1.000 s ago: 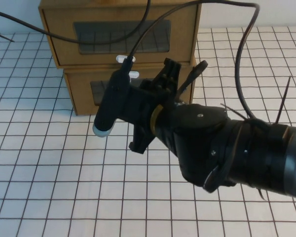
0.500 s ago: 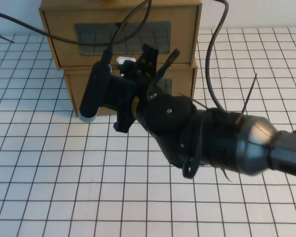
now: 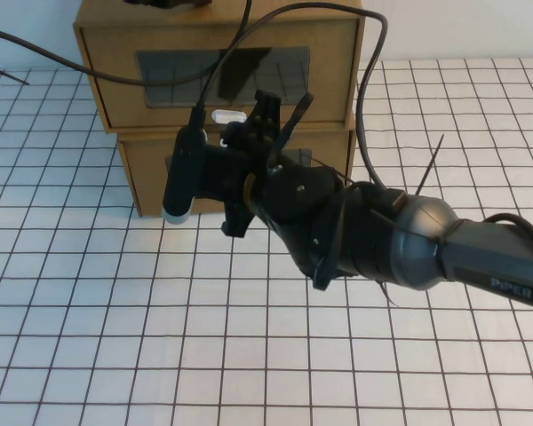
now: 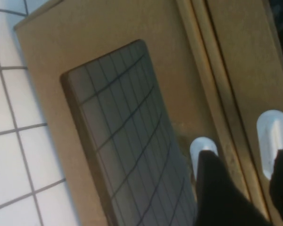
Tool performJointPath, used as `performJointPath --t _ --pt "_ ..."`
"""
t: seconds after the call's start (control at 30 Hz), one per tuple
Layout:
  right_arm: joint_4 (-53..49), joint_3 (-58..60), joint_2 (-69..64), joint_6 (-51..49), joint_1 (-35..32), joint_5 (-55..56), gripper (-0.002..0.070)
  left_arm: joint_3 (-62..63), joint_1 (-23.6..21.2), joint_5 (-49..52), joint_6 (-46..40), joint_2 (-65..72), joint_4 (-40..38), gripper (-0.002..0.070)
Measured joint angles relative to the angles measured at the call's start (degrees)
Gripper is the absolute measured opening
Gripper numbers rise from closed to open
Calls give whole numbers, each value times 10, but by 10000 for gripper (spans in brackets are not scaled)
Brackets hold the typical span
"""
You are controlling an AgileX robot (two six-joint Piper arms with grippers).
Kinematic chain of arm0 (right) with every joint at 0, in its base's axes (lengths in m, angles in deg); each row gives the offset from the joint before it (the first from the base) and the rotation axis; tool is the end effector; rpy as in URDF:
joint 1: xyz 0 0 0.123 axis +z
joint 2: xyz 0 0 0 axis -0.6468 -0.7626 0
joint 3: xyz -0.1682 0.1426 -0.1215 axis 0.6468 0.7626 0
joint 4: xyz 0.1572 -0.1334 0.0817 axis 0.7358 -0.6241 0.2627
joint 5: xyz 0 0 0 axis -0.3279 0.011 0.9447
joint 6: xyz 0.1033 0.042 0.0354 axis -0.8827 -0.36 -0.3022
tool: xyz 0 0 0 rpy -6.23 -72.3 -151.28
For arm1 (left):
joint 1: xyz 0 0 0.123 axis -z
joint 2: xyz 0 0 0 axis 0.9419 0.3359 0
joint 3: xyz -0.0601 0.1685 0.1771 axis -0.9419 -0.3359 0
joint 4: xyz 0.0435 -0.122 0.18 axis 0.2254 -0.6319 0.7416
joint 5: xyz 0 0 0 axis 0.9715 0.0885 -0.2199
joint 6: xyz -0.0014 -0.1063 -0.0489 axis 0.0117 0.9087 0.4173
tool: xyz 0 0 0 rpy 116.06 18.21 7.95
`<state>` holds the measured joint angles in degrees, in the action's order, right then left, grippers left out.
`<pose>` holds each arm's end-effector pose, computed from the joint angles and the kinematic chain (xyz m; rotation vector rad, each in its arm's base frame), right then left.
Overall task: Open the shoe box
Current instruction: 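Pull the top drawer of the cardboard box fully open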
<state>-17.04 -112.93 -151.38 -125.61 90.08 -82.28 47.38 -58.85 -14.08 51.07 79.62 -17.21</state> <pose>0.3239 0.3135 0.2323 -1.2984 1.4251 -0.3867 0.4041 -0.1442 0.3502 0.7467 2.0792 -0.5964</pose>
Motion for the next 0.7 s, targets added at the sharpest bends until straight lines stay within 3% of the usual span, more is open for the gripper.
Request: performJointPath --t 0.7 --pt "0 -58 -31 15 -12 14 235 1 0 1 0 0 0 -2"
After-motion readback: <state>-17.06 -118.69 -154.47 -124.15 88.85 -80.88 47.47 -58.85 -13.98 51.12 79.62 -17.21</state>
